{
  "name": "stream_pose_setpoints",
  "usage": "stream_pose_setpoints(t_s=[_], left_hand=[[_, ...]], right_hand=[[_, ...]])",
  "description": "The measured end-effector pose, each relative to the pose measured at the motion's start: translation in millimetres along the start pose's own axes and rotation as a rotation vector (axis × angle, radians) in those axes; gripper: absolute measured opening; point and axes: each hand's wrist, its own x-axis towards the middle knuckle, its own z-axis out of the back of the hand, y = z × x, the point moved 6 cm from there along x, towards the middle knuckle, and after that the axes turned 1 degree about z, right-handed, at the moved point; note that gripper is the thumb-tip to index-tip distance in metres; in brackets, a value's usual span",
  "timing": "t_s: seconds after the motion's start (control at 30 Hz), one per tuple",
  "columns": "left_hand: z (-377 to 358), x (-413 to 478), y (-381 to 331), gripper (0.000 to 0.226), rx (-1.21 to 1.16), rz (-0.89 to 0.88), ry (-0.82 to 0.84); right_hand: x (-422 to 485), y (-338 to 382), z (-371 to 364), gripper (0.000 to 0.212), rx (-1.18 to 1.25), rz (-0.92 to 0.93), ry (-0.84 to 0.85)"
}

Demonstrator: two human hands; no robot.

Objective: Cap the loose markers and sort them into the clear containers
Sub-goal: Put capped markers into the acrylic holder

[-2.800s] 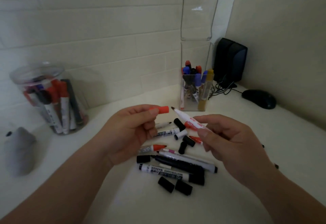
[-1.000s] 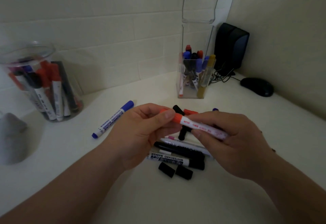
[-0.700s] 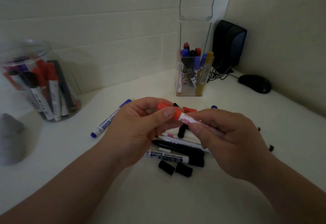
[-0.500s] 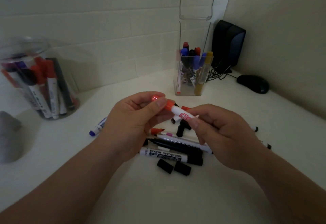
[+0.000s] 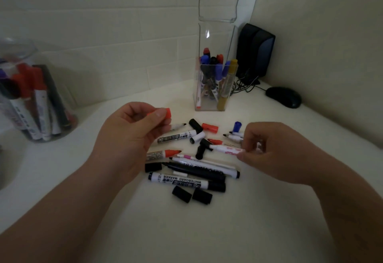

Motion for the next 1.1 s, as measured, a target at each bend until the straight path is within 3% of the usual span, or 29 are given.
stream_pose_setpoints(t_s=[0.17,0.37,0.53,0.77,0.9,1.03,1.1], left_hand=[[-2,-1,-1,0.027,0.176,-0.067,0.046],[-7,-4,1,0.030,0.263,-0.046,0.109],[-9,-6,4,0.023,0.296,-0.042,0.113],[-9,-6,9,0.021,0.289,-0.017,0.130],[-10,-8,12,0.021,0.321,0.013,0.133],[-16,-9,14,0.019,0.192,0.111,0.144],[-18,-12,14,0.018,0.137,0.152,0.147]], right_hand=[[-1,2,-7,0.026,-0.135,-0.064,0.127],[-2,7,-12,0.021,-0.225,-0.085,0.162],[5,-2,-2,0.014,-0.128,-0.062,-0.025],[17,-17,-22,0.015,-0.116,-0.088,0.042],[16,-12,-9,0.020,-0.074,-0.063,-0.069],[6,1,13,0.020,0.153,0.013,-0.281],[1,13,13,0.023,0.343,0.082,-0.291]])
